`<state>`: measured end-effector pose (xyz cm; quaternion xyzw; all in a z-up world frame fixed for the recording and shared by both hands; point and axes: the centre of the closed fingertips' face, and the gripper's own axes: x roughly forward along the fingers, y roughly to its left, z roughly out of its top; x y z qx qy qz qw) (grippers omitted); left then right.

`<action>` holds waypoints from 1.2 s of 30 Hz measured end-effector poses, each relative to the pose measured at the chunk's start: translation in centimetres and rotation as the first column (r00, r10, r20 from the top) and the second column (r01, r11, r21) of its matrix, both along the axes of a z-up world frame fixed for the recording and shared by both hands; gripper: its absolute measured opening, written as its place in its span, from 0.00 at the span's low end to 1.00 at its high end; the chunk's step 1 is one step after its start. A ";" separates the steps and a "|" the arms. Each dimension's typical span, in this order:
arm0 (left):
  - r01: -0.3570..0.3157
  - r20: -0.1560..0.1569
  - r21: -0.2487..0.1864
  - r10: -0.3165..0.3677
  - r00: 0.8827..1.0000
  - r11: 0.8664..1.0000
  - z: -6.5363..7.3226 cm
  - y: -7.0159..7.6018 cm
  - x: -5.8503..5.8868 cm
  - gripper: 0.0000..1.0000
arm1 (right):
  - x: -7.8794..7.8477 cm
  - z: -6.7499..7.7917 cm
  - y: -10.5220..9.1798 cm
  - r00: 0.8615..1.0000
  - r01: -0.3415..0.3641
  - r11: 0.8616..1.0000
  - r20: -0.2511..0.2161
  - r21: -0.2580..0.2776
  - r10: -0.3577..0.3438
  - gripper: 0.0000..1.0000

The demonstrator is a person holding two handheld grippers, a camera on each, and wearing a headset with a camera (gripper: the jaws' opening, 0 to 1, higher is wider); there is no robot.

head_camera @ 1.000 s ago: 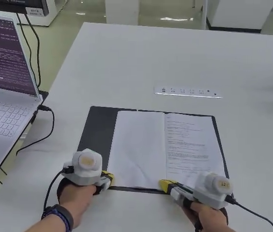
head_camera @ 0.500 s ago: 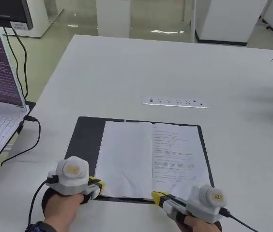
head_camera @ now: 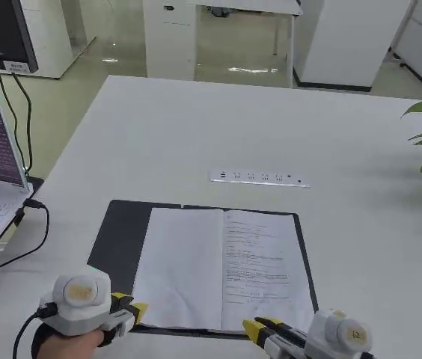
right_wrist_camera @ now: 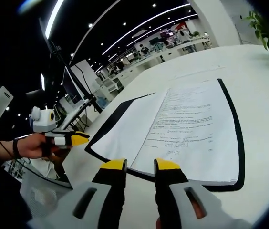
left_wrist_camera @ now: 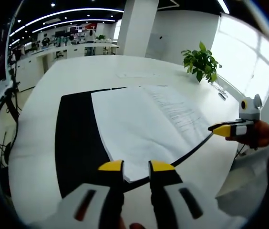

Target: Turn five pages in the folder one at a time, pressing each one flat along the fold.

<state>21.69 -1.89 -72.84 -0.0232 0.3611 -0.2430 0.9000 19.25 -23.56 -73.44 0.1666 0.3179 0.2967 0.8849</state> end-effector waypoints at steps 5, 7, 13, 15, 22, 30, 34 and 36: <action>-0.009 0.035 -0.001 0.009 0.999 1.000 1.4 -0.1 -0.1 0.27 | 0.4 0.9 -2.0 1.000 0.027 1.000 0.014 -0.010 -0.027 0.28; -0.004 0.050 -0.002 0.004 0.999 1.000 1.9 -0.2 -0.1 0.29 | 0.4 1.0 -2.6 0.999 0.035 0.999 0.019 -0.020 -0.035 0.29; -0.006 0.091 -0.012 0.007 0.996 1.000 3.9 -0.4 -0.1 0.35 | 0.3 2.6 -4.0 0.997 0.055 0.998 0.055 -0.026 -0.054 0.40; 0.000 0.109 -0.011 0.001 0.994 1.000 4.7 -0.6 -0.1 0.36 | 0.2 3.2 -4.4 0.996 0.058 0.998 0.067 -0.033 -0.055 0.43; 0.023 0.156 -0.008 -0.022 0.987 1.000 7.1 -0.6 -0.7 0.44 | -0.6 4.3 -5.3 0.994 0.065 0.997 0.091 -0.044 -0.060 0.49; 0.012 0.199 0.001 -0.012 0.980 1.000 9.0 0.8 -1.7 0.50 | -2.1 4.7 -5.7 0.994 0.053 0.997 0.098 -0.060 -0.047 0.52; 0.002 0.202 -0.005 -0.001 0.979 1.000 9.3 1.5 -2.2 0.54 | -2.6 4.8 -6.4 0.994 0.053 0.996 0.100 -0.073 -0.046 0.53; 0.001 0.196 -0.007 0.000 0.981 1.000 9.3 1.6 -2.6 0.57 | -2.6 5.0 -6.7 0.993 0.059 0.996 0.103 -0.073 -0.052 0.55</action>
